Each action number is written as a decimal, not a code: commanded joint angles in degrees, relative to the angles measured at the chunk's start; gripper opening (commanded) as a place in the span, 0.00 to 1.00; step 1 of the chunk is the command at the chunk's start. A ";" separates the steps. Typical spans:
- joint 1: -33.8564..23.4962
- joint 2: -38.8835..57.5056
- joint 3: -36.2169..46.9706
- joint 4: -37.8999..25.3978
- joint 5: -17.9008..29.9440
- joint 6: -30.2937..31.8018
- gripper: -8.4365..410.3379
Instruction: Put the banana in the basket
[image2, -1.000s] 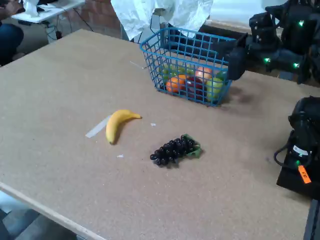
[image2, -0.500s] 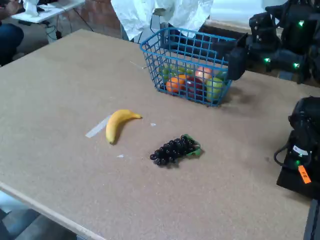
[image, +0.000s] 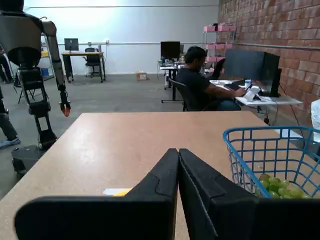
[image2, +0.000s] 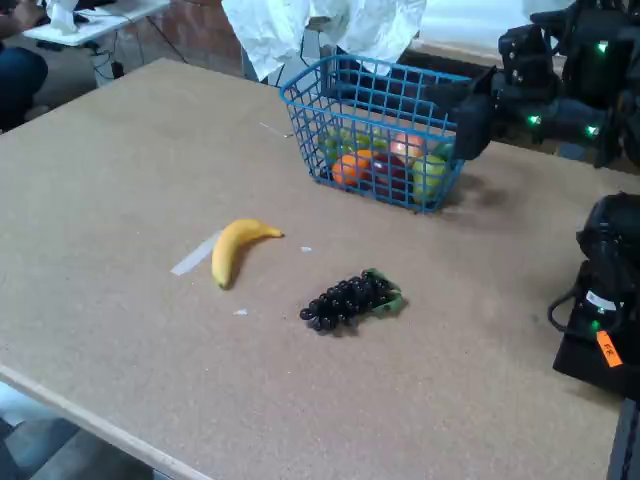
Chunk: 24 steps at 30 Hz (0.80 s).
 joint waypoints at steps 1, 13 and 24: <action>0.02 0.00 0.02 0.28 0.07 -0.09 0.02; 0.02 0.00 0.02 11.54 0.02 -0.59 0.02; 0.02 5.90 15.23 6.23 0.07 -4.83 0.02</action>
